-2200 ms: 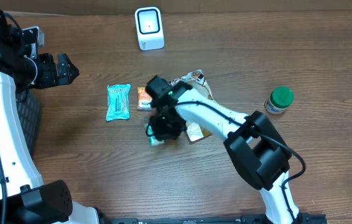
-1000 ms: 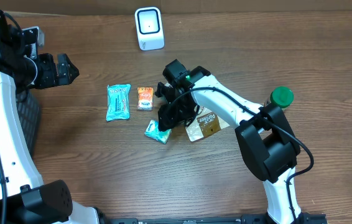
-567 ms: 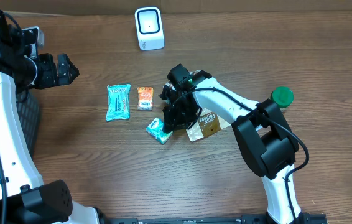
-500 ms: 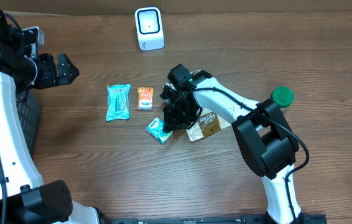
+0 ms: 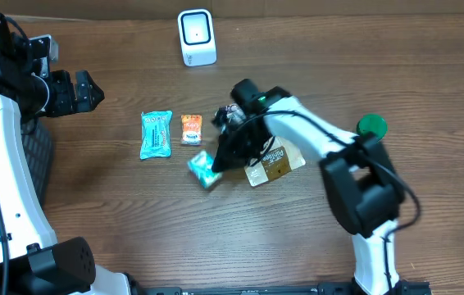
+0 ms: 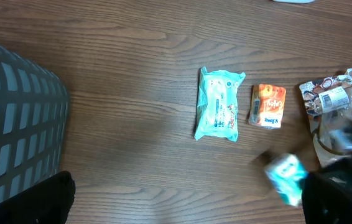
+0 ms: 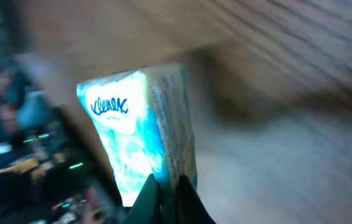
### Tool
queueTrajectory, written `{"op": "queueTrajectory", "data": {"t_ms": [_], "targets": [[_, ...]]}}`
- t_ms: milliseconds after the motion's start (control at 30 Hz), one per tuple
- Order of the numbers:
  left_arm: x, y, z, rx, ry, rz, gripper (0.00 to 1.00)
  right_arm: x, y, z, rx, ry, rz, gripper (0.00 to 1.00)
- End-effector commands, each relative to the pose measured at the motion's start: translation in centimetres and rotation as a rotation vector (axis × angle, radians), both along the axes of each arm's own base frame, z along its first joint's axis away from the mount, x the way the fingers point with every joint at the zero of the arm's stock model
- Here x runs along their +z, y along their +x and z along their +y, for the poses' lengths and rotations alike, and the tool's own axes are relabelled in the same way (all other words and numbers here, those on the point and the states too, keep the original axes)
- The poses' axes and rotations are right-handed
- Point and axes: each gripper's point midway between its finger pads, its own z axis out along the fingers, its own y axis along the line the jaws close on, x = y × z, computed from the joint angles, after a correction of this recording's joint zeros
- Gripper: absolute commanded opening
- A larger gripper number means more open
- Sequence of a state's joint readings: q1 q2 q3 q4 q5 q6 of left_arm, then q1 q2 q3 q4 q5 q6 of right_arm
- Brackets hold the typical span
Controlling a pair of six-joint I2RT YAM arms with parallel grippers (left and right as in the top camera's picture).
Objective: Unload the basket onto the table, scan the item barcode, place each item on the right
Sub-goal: 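Lift the blue Kleenex pack and carry it toward the scanner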
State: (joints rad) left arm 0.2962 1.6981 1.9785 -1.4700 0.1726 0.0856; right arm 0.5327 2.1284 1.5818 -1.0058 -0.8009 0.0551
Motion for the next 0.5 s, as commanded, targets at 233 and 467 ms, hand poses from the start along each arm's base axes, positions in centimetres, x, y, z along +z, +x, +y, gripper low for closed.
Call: {"op": "queueTrajectory", "data": {"t_ms": [233,467], "targets": [[0.6,0.2,-0.2,-0.024,0.003,-0.022,1.0,17.8,4.2,-5.6,-0.118,0.648,-0.074,0.04],[0.6,0.2,-0.2,-0.024,0.003,-0.022,1.0,20.3,4.7,-6.5,-0.085,0.81,-0.096,0.04]]}}
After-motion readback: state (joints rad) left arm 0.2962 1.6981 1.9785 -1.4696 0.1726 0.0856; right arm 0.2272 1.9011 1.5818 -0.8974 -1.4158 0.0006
